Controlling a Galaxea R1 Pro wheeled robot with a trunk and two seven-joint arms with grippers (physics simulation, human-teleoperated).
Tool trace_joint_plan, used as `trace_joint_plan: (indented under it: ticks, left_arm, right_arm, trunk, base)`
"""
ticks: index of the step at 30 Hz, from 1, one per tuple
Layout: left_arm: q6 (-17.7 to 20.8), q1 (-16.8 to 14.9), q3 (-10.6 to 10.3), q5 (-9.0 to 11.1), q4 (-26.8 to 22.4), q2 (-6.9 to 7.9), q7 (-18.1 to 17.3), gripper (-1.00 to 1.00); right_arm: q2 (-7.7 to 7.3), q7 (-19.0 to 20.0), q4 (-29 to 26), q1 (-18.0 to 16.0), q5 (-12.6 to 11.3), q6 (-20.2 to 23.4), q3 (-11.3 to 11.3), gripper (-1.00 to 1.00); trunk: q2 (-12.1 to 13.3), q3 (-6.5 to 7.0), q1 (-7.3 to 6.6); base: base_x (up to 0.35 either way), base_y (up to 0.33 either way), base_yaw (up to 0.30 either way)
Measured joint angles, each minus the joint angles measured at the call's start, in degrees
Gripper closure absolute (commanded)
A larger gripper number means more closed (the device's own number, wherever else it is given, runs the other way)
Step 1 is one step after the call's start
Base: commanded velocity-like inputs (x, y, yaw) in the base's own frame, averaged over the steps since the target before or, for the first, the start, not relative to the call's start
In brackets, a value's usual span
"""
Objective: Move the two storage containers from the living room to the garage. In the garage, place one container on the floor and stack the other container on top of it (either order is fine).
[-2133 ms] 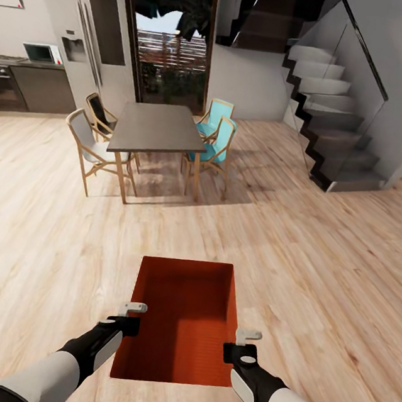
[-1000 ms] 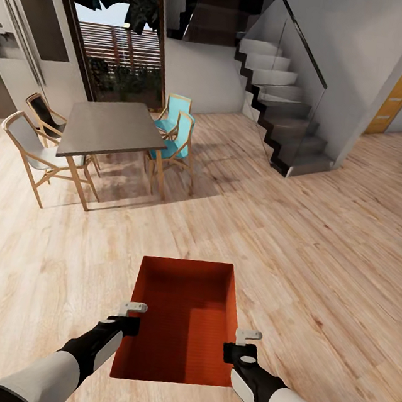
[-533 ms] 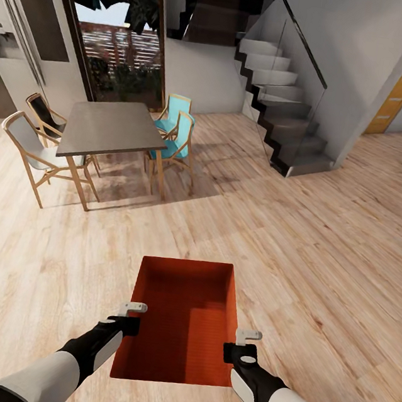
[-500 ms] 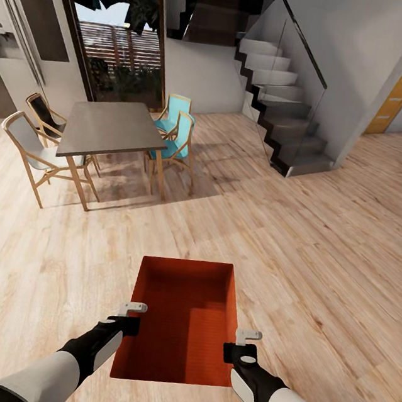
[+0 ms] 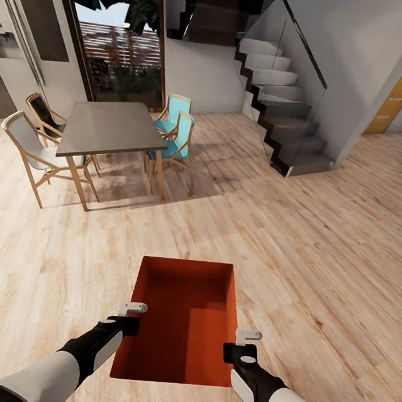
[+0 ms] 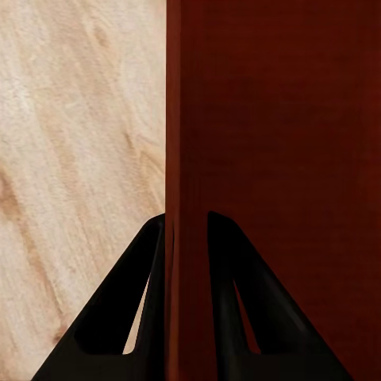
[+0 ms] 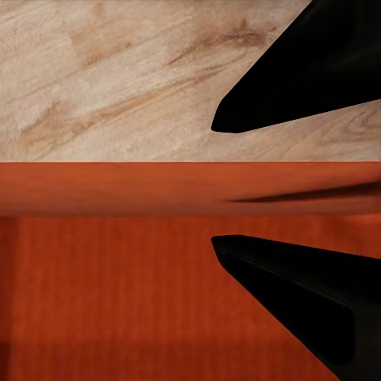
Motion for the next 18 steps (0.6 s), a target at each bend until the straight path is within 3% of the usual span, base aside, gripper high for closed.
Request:
trace_joint_plan:
  ticks: [6,18]
  left_arm:
    - [-0.05,0.00,0.00,0.03,0.05,0.00,0.00,1.00]
    - [-0.06,0.00,0.05,0.00,0.06,-0.03,0.01,1.00]
  right_arm:
    - [0.01,-0.01,0.02,0.00,0.01,-0.01,0.02,1.00]
    - [-0.02,0.01,0.00,0.00,-0.06,-0.01,0.06,1.00]
  trunk:
    - [-0.01,0.00,-0.02]
    - [-0.01,0.00,-0.03]
  base:
    - [0.181,0.000,0.000]
    - [0.314,0.000,0.000]
